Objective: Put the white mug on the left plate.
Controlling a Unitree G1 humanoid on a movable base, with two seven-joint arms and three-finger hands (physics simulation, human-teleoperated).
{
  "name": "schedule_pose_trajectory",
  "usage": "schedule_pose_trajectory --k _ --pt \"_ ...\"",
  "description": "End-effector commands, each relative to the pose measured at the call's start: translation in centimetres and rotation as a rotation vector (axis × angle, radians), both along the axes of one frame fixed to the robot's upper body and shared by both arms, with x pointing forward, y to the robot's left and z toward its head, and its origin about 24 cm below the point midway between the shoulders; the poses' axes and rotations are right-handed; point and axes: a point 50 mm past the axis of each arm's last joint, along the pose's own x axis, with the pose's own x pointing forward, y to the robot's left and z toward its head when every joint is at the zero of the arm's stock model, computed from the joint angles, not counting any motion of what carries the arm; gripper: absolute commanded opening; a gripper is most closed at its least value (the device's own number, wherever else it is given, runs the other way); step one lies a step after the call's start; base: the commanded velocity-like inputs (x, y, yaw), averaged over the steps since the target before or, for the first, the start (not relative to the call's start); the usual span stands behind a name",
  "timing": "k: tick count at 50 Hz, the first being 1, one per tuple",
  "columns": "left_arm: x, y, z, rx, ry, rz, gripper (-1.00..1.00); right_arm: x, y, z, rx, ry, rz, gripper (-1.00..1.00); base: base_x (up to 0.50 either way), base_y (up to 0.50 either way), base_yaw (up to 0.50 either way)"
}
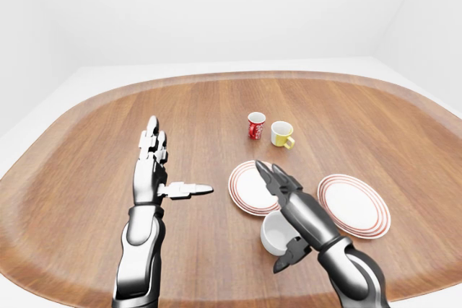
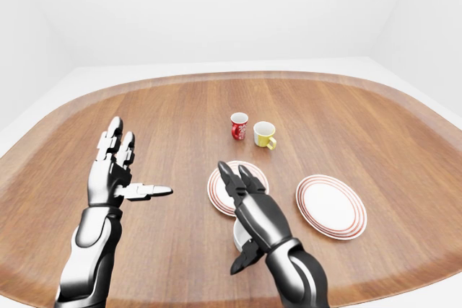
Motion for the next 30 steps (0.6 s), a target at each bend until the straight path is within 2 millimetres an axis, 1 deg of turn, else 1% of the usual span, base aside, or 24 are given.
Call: schedule_pose_trajectory --k 1,7,8,18,26,30 --pt "0.0 0.0 0.1 0.000 -0.004 0.000 0.99 0.5 0.1 -0.5 -0.067 0.015 -0.004 1.00 0.00 0.00 0.00" --pt "0.0 0.0 0.1 0.000 -0.005 -0.001 0.99 0.8 0.0 -1.0 -0.085 0.034 -0.013 1.00 0.00 0.00 0.00" --pt "-0.1 0.0 0.1 0.001 -0.005 -0.001 0.99 0.9 0.0 -1.3 -0.094 0.047 -0.016 1.00 0.00 0.00 0.00" --pt "0.1 0.1 0.0 -0.001 -0.001 0.000 0.99 1.8 -0.5 -2.1 -0.117 0.046 -0.064 1.00 0.00 0.00 0.00" --pt "0.2 0.2 -0.1 -0.001 0.004 0.003 0.98 1.7 -0.5 -3.2 -0.145 0.069 -0.088 1.00 0.00 0.00 0.00" --pt "0.1 0.2 0.0 -0.001 0.001 0.002 0.99 1.8 -0.6 -3.4 -0.151 0.072 -0.095 1.00 0.00 0.00 0.00"
